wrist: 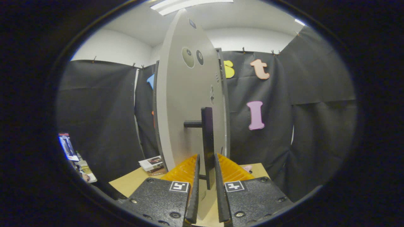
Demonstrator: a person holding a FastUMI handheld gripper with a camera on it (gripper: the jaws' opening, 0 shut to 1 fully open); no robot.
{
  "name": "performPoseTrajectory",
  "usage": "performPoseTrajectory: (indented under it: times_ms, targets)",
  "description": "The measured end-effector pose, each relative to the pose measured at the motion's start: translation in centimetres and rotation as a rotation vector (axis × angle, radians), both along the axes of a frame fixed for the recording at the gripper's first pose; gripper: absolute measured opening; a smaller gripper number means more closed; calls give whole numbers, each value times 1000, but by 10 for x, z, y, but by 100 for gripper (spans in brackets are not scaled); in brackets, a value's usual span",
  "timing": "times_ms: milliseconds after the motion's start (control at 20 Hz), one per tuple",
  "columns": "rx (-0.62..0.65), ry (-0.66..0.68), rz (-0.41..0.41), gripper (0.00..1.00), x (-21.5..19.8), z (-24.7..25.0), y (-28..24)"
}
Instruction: Open the shoe cabinet door, grab the shoes and put them into the shoe cabinet, then close the shoe cabinet door.
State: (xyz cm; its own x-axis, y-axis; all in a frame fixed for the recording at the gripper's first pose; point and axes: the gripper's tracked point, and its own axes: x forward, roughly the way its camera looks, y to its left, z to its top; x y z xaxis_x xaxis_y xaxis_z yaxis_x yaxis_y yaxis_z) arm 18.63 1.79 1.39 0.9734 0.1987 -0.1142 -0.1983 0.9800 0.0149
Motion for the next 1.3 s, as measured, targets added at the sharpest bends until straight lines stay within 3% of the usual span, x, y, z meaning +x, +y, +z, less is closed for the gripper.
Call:
performPoseTrajectory:
  times_ms: [150, 200, 300, 450, 550, 750, 1050, 1300]
  targets:
    - [-85, -74, -201, 24, -6, 9, -19]
    - [-95, -92, -272, 30, -16, 10, -22]
    - [-59, -121, -244, 43, -42, 10, 0]
    - [0, -105, -193, 76, -79, 2, 16]
    - [55, -98, -172, 100, -80, -13, 16]
    - [152, -87, -138, 100, -89, -28, 51]
    - [82, -120, -96, 100, -85, -66, 116]
    - [33, -60, 2, 100, -47, -129, 170]
